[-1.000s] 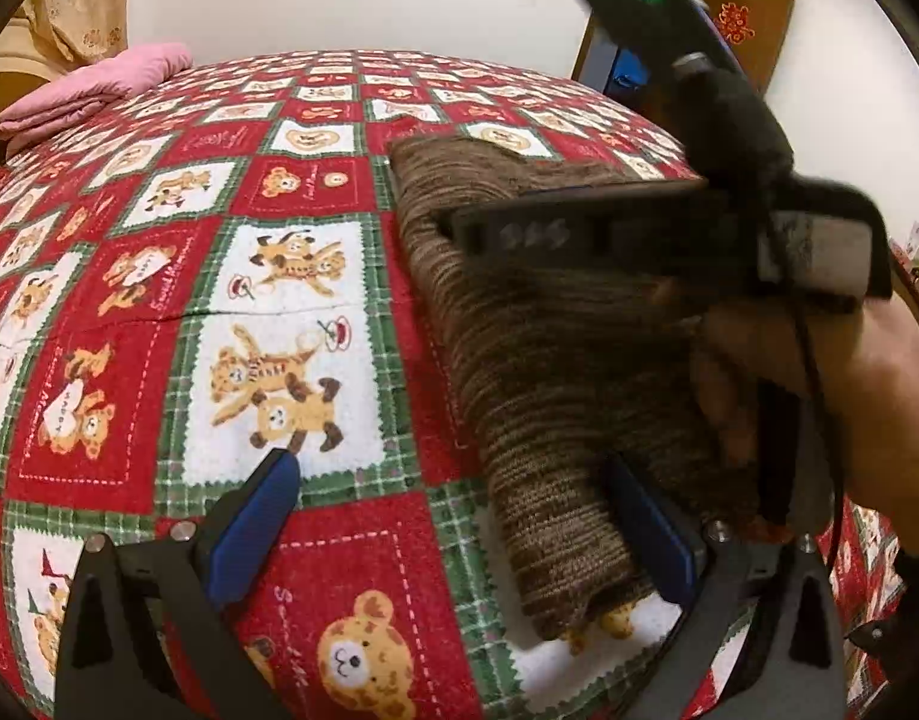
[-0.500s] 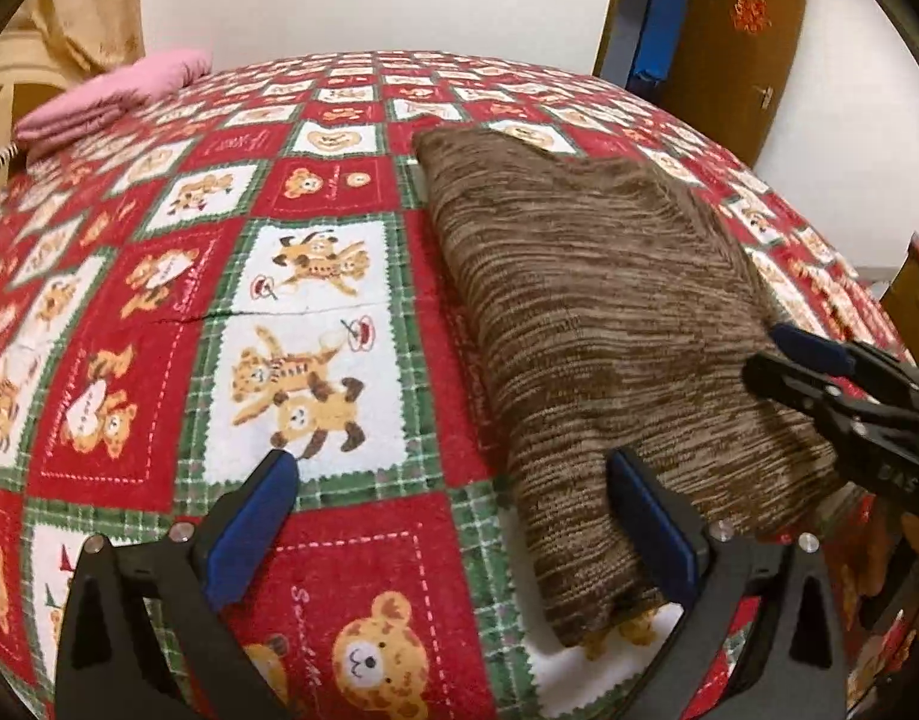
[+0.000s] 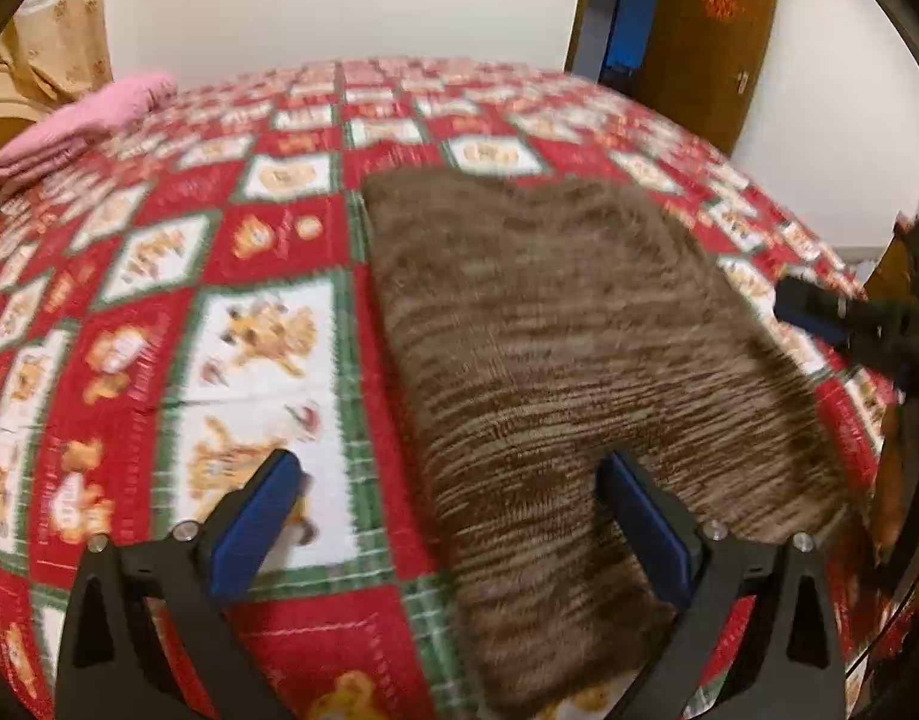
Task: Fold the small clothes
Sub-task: 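Grasp the folded sweater's end with the right tool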
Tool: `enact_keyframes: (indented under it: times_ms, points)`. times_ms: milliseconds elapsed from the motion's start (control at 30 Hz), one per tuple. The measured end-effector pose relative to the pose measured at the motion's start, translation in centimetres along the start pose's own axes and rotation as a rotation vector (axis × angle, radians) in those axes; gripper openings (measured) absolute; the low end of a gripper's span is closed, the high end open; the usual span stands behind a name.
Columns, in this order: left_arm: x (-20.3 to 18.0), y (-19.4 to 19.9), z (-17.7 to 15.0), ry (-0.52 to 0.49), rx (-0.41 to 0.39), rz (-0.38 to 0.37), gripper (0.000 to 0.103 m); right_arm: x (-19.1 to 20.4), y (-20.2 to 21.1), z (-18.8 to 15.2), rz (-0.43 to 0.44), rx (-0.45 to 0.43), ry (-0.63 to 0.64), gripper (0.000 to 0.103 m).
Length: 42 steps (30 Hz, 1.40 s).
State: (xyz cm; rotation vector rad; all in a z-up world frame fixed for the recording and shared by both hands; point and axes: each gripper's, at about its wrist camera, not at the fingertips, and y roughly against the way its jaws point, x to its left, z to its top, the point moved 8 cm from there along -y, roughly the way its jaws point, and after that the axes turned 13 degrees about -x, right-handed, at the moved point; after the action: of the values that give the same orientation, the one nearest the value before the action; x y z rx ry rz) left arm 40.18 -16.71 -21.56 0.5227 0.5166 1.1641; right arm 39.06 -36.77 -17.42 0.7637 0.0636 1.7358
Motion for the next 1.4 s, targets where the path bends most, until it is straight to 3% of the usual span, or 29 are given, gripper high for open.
enact_keyframes:
  times_ms: [200, 533, 867, 1167, 1400]
  points:
    - [0.1, -0.6, -0.6, 0.02, -0.004, -0.013, 0.103, -2.0, -5.1, 0.4, 0.003, 0.097, -0.033, 0.054]
    - [-0.2, -0.6, -0.7, 0.022, -0.017, -0.025, 0.103, -2.9, -9.5, 1.4, 0.033, 0.116, -0.084, 0.054]
    - [-0.1, -0.7, -0.5, 0.032, -0.02, -0.042, 0.103, -1.5, -10.6, 1.5, 0.156, 0.13, -0.101, 0.056]
    - [-0.4, -0.6, -0.5, 0.03, -0.025, -0.063, 0.103, -2.5, -10.9, 1.6, 0.128, 0.106, -0.142, 0.047]
    - [-1.1, -0.2, -0.3, 0.033, -0.039, -0.139, 0.085, -2.2, -10.8, 1.2, 0.147, 0.13, -0.127, 0.044]
